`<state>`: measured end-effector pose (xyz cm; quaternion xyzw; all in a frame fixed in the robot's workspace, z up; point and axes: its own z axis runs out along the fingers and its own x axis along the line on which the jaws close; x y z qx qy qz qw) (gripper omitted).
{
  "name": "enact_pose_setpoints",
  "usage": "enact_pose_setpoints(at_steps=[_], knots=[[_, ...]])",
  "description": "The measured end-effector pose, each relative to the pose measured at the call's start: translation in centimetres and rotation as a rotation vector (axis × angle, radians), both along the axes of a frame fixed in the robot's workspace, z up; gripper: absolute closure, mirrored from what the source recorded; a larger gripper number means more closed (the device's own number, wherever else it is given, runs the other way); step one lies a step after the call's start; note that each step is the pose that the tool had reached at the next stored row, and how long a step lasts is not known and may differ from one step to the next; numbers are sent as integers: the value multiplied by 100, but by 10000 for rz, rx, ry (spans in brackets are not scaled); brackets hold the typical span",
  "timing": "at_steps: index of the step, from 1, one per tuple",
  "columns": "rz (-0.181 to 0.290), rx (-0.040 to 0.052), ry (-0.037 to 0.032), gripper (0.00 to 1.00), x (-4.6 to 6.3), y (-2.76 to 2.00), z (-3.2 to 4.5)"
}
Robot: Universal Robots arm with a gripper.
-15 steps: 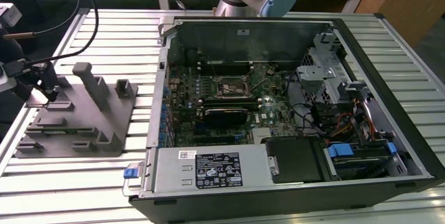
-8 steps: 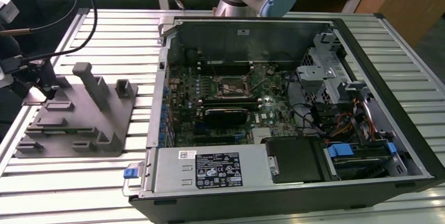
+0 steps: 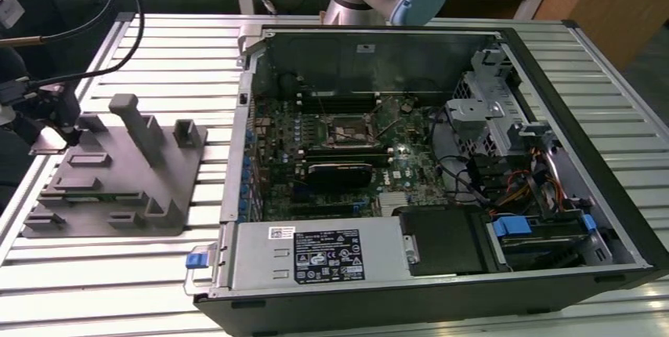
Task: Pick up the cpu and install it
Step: 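Pick up the cpu and move it towards the insertion slot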
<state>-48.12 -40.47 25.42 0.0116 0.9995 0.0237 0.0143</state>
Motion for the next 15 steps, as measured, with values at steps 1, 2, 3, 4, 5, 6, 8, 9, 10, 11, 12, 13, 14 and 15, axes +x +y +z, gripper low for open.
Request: enact_pose_setpoints(at_steps=[1, 2, 3, 4, 5, 6, 8, 9, 10, 11, 12, 13, 14, 15], knots=[[7, 9, 1, 45, 0, 0, 8], [15, 18, 0, 45, 0, 0, 15], [24, 26, 0, 45, 0, 0, 22], [36, 32, 1, 45, 0, 0, 32], [46, 43, 1, 45, 0, 0, 42], [56, 52, 1, 45, 0, 0, 53], [74, 65, 1, 45, 0, 0, 76], [79, 70, 2, 45, 0, 0, 88], [86, 76, 1, 45, 0, 0, 98], [92, 80, 0, 45, 0, 0, 111], [98, 81, 1, 45, 0, 0, 123], [103, 81, 1, 45, 0, 0, 137], [107, 82, 1, 45, 0, 0, 152], [110, 82, 1, 45, 0, 0, 167]])
